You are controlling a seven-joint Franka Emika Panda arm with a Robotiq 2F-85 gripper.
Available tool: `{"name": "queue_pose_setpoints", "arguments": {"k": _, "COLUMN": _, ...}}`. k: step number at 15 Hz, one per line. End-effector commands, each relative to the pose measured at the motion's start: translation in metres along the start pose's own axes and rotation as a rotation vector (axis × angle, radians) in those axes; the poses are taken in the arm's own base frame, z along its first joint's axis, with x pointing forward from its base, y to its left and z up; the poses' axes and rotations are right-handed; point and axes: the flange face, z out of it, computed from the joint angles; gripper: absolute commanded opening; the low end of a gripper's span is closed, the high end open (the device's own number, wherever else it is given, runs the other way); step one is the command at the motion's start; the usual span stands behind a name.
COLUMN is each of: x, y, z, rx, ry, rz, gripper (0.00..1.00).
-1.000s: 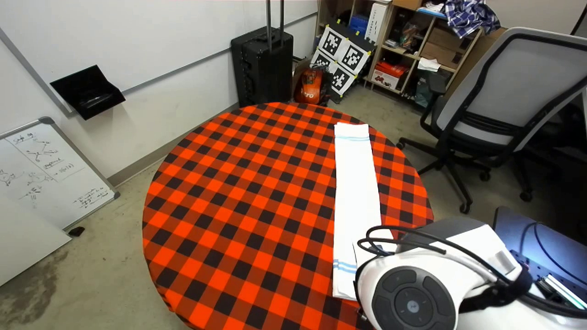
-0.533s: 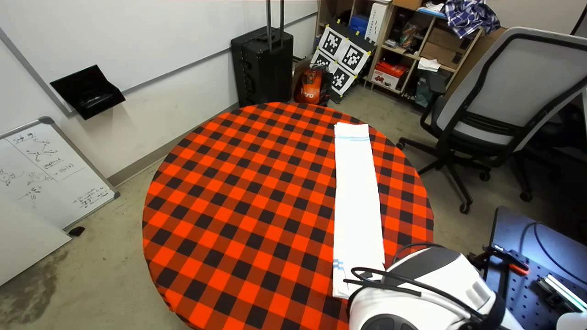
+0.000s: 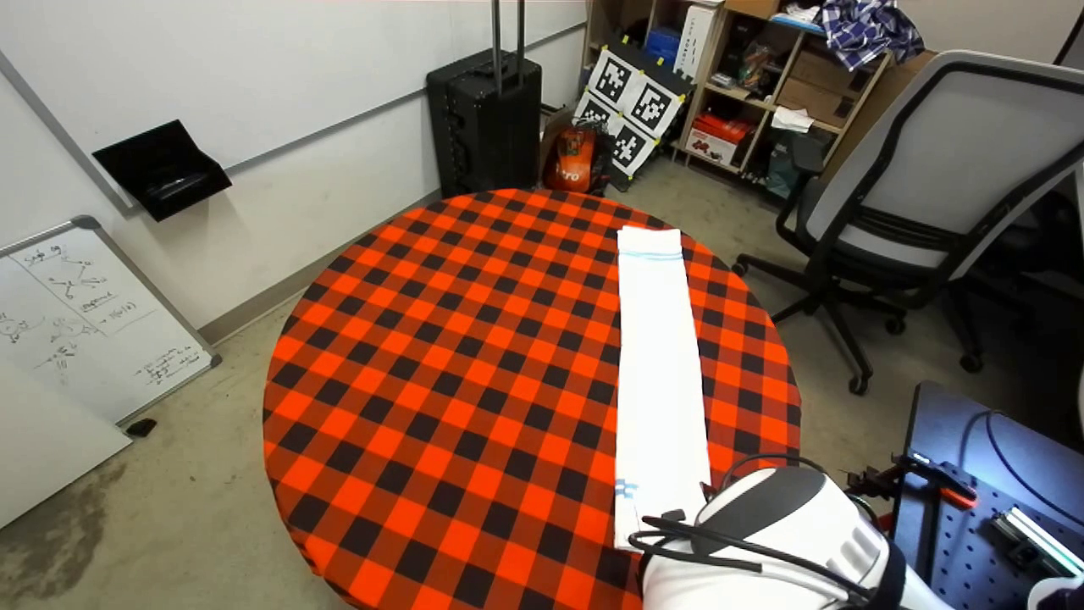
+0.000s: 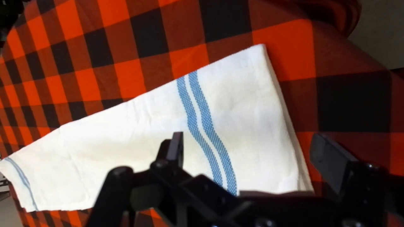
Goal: Fold the towel three times over
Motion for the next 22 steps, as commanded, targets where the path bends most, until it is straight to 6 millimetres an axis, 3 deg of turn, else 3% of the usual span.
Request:
{"name": "queue_pose_setpoints", "arguments": {"k": 1, "x": 0.005, "y": -0.003, "z": 0.007, "rx": -0.023, "ry": 0.034, "rz": 0.032, "gripper": 1.0}}
{"name": "queue_pose_setpoints", "arguments": {"k": 15, "x": 0.007, "y": 0.009, "z": 0.022, "rx": 0.001, "ry": -0.012, "rz": 0.088, "gripper": 1.0}}
{"name": "queue_pose_setpoints", "arguments": {"k": 22, "x": -0.005, "y": -0.008, "z": 0.012, "rx": 0.08, "ry": -0.044, "rz": 0.074, "gripper": 1.0}}
